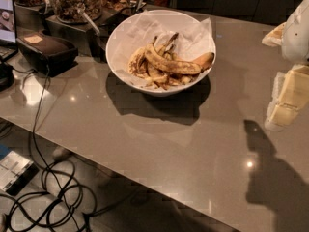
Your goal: Pick banana from white bowl
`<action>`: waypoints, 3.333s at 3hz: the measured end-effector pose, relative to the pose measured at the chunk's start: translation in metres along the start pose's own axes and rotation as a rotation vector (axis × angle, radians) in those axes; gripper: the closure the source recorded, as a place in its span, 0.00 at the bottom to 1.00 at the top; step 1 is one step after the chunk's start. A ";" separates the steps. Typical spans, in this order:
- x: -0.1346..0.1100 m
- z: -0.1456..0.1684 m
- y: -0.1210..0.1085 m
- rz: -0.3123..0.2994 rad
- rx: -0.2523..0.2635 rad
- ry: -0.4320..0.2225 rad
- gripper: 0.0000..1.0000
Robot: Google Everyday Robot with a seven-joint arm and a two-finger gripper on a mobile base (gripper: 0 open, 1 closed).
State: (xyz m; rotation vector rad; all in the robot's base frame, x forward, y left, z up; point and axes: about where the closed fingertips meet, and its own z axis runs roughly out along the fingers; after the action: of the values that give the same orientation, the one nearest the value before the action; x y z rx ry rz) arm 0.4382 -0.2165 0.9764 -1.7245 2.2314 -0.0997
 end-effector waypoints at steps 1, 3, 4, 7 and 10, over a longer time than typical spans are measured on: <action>-0.003 -0.002 -0.001 -0.006 0.017 0.007 0.00; -0.053 0.017 -0.025 0.033 0.013 0.185 0.00; -0.060 0.017 -0.030 0.032 0.031 0.155 0.00; -0.135 0.039 -0.071 0.013 0.013 0.080 0.00; -0.174 0.049 -0.094 0.006 -0.045 0.006 0.07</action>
Offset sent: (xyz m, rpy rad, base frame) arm 0.0210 0.0361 -0.0002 -0.2141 0.1217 -0.1736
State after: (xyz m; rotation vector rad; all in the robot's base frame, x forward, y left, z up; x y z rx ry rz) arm 0.5782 -0.0689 0.9886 -1.7425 2.2601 -0.0538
